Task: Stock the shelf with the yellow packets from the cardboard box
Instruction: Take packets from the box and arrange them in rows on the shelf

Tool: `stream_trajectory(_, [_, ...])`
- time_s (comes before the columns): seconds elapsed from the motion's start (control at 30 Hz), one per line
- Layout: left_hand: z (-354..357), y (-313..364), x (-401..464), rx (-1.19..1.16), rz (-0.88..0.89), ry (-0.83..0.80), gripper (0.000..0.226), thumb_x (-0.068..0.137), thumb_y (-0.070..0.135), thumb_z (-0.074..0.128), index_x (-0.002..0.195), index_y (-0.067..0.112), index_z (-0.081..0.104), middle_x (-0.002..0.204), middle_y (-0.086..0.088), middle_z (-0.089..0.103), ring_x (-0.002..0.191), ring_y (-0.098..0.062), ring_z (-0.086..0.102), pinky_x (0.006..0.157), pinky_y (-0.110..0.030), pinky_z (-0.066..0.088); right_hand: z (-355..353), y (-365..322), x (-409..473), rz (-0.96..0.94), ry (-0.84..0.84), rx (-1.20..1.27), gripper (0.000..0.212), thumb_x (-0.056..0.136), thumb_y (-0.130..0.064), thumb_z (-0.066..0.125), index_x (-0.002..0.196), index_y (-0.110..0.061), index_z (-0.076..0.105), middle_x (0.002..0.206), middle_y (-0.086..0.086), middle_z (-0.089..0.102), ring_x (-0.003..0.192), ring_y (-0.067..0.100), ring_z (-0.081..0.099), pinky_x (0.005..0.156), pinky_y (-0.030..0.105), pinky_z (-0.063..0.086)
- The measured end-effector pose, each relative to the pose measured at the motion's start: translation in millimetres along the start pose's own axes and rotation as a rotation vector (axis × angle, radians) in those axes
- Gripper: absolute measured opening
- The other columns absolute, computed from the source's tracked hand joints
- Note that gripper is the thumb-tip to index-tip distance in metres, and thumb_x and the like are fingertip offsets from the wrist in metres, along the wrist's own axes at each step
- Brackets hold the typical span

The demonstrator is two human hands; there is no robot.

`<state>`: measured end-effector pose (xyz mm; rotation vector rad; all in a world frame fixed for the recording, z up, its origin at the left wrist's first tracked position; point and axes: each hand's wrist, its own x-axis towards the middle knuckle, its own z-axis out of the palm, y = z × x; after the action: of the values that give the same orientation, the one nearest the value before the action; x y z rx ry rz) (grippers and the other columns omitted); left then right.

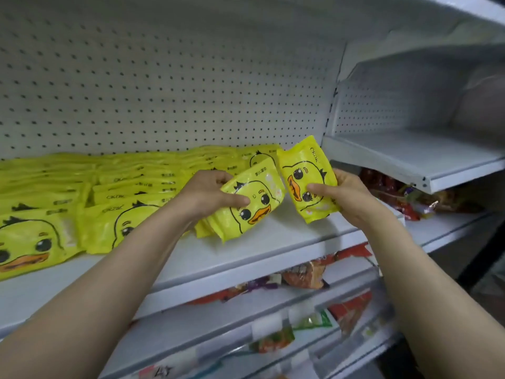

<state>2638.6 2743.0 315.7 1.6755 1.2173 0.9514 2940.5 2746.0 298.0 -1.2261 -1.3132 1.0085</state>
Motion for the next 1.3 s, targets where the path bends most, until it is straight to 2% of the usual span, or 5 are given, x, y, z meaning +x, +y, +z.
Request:
stream_trajectory(0.37, [36.9,15.0,42.7,0.318,-0.160,-0.110,0.034,0.065,0.027,0.089,0.093,0.023,0.070,0.103,0.008,0.071,0.105,-0.006,0.060,0.101,-0.036,0.045,-43.9,2.8,145.2,-0.007,-0.431,-0.626,0.028,0.070,-0.015,0.088,0.087,-0.029,0.070,0.075,-0.013,0.075,0.070,0.005,0.072,0.058,0.019,0.055])
stream_trajectory(0.5, [46.9,25.1,53.4,0.284,-0.191,-0.087,0.037,0.067,0.022,0.089,0.098,0.017,0.068,0.097,0.001,0.075,0.096,-0.020,0.070,0.092,-0.042,0.053,-24.4,11.9,199.7,-0.139,-0.540,-0.804,0.038,0.064,-0.029,0.091,0.098,-0.026,0.074,0.093,-0.012,0.074,0.089,0.007,0.069,0.081,0.027,0.055])
stream_trajectory(0.8, [69.5,40.2,59.1,0.270,-0.243,0.045,0.031,0.070,0.016,0.085,0.096,0.012,0.067,0.088,-0.005,0.076,0.083,-0.024,0.072,0.076,-0.036,0.056,13.3,13.2,254.3,-0.412,-0.621,-1.027,0.054,0.068,-0.041,0.087,0.115,-0.021,0.067,0.107,-0.004,0.066,0.101,0.019,0.062,0.078,0.028,0.049])
stream_trajectory(1.17, [84.4,45.9,76.4,0.272,-0.239,0.066,0.027,0.068,0.019,0.087,0.087,0.020,0.068,0.089,-0.008,0.075,0.078,-0.020,0.069,0.073,-0.032,0.052,13.5,29.1,256.5,-0.545,-0.433,-1.039,0.068,0.074,-0.054,0.078,0.130,-0.025,0.054,0.123,0.002,0.059,0.116,0.022,0.053,0.084,0.031,0.044])
stream_trajectory(1.3, [85.7,48.8,89.2,0.329,-0.247,0.074,0.030,0.066,0.025,0.089,0.087,0.025,0.067,0.087,-0.002,0.069,0.082,-0.016,0.061,0.074,-0.028,0.044,1.5,-11.1,219.4,-0.483,-0.447,-0.614,0.046,0.091,-0.054,0.059,0.122,-0.021,0.063,0.124,-0.007,0.064,0.118,0.012,0.057,0.095,0.028,0.045])
